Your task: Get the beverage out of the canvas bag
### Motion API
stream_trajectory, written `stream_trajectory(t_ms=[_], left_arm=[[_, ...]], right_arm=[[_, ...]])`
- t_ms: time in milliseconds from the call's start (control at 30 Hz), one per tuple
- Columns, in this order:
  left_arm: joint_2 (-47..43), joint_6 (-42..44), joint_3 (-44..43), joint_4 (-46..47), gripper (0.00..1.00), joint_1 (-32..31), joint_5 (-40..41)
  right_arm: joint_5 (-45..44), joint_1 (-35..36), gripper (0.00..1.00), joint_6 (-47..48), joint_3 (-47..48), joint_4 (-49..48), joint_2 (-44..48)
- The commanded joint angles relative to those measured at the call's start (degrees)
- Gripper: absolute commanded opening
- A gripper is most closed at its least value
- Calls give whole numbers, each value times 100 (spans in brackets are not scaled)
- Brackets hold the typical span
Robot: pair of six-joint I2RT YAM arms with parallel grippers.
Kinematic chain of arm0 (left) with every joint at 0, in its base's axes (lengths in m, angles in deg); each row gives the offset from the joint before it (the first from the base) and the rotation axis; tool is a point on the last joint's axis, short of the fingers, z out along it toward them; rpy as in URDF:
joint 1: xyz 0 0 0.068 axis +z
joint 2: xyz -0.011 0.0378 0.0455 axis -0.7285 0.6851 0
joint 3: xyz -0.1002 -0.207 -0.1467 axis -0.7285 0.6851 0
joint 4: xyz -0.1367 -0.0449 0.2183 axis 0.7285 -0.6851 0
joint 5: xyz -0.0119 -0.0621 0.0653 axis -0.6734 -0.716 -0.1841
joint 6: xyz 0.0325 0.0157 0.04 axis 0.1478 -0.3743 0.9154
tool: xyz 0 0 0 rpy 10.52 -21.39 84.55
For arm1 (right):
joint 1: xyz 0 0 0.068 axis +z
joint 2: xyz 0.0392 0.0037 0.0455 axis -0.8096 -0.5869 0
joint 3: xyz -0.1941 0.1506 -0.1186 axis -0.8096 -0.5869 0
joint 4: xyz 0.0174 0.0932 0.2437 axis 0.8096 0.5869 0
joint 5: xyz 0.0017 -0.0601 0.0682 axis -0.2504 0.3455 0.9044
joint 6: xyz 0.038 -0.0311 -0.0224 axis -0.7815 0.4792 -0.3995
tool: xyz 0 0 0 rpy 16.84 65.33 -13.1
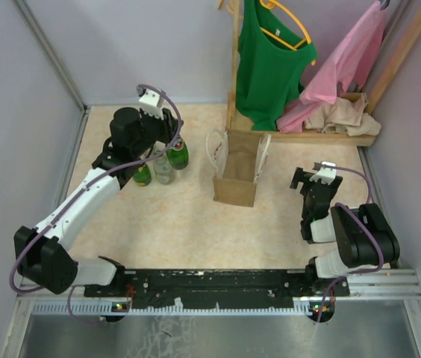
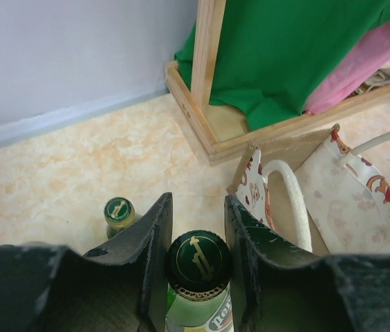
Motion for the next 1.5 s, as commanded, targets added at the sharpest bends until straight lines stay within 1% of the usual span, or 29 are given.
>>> stream_trajectory(t_ms=[0,200,433,700,1033,1133,1200,1400,1433,1467], left_arm=[[-175,-308,184,1164,0,10,-306],[108,-475,577,1589,0,-4,-639],[587,-281,737,1920,0,-44,-721],[1033,-130,695,1911,0,-58,-643],[1050,48,780,1664,0,-201,-484],[1017,66,938,1699,7,-248,-438],[985,88,1067,1749,9,-278,-346],[774,212,1576,2068,9,-425,80],[757,217,1621,2089,11,-443,93],[744,223,1658,2091,15,-467,102]], right_arm=[[-21,-9,99,-12,108,-269,97],[-22,-5,99,-13,112,-269,97],[-26,-10,99,-11,105,-268,97],[-28,-9,99,-13,109,-267,99],[-20,-5,99,-13,111,-270,97],[-17,-5,99,-9,102,-263,93],[-17,-5,99,-11,109,-267,97],[-22,-5,99,-11,109,-264,101],[-25,-5,99,-11,107,-270,100],[-30,-5,99,-13,110,-267,96]])
